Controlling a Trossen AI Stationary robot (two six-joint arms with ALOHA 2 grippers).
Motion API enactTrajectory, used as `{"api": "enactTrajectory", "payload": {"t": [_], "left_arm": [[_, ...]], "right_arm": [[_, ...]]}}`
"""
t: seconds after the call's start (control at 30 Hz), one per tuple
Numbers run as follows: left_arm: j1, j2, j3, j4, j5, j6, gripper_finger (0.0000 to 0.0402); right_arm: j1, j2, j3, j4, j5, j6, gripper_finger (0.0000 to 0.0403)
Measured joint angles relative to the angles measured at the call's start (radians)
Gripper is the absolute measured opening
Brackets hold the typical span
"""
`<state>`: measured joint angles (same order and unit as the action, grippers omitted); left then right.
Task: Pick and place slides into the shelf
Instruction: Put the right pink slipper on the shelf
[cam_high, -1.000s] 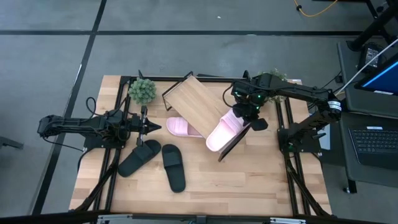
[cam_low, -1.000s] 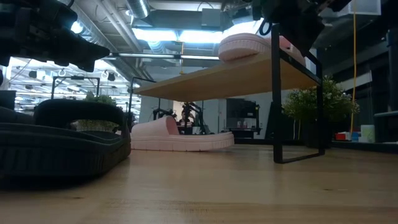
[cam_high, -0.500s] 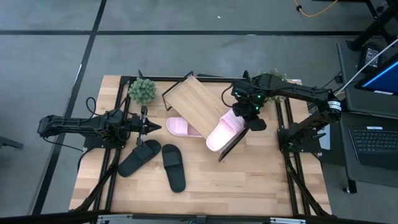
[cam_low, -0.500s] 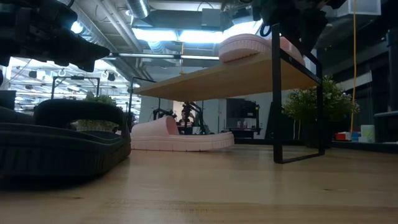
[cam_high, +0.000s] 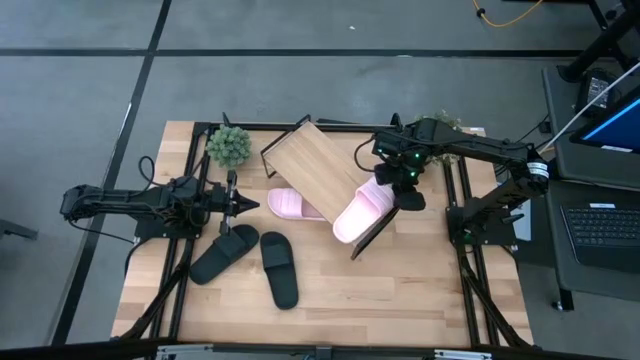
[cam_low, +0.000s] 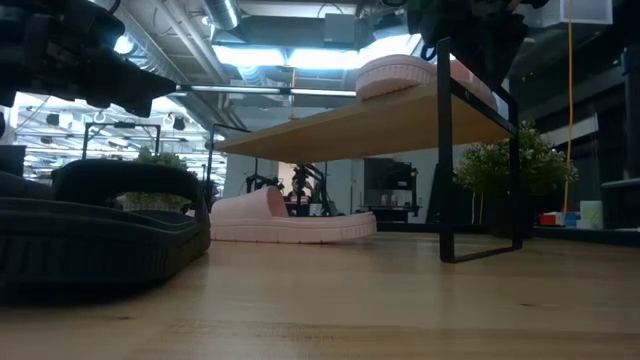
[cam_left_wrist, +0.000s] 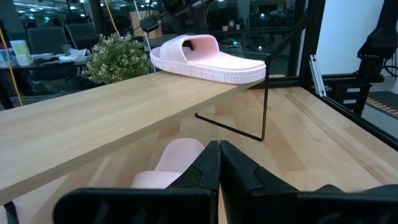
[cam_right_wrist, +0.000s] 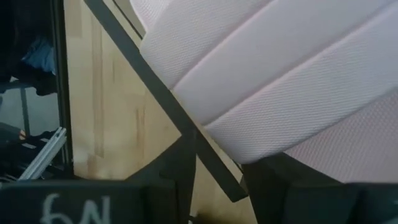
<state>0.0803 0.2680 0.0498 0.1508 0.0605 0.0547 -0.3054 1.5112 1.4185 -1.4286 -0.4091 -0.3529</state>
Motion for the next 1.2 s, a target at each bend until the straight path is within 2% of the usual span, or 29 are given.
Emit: {"api": "enactTrajectory", "payload": {"t": [0.17, 0.3, 0.4, 0.57, 0.8, 0.9, 1.2], "left_arm": [[0.0, 0.0, 0.0, -0.005, 0.0, -0.001, 0.0], [0.0, 0.0, 0.0, -0.007, 0.0, -0.001, 0.0], [0.0, 0.0, 0.0, -0.008, 0.0, -0.001, 0.0], [0.0, 0.0, 0.0, -0.008, 0.0, 0.0, 0.0], [0.0, 0.0, 0.0, -0.008, 0.0, 0.0, 0.0], [0.0, 0.0, 0.0, -0.009, 0.0, 0.0, 0.0], [0.0, 0.0, 0.0, -0.008, 0.0, 0.0, 0.0]], "right_arm": [[0.0, 0.0, 0.0, -0.006, 0.002, 0.031, 0.0123], [0.0, 0.0, 0.0, 0.001, 0.095, 0.035, 0.0123], [0.0, 0.0, 0.0, 0.002, 0.116, 0.036, 0.0123], [0.0, 0.0, 0.0, 0.002, 0.117, 0.037, 0.0123], [0.0, 0.0, 0.0, -0.004, 0.037, 0.057, 0.0123], [0.0, 0.0, 0.0, -0.007, 0.033, 0.111, 0.0123], [0.001, 0.0, 0.0, 0.03, 0.047, 0.138, 0.0123]]}}
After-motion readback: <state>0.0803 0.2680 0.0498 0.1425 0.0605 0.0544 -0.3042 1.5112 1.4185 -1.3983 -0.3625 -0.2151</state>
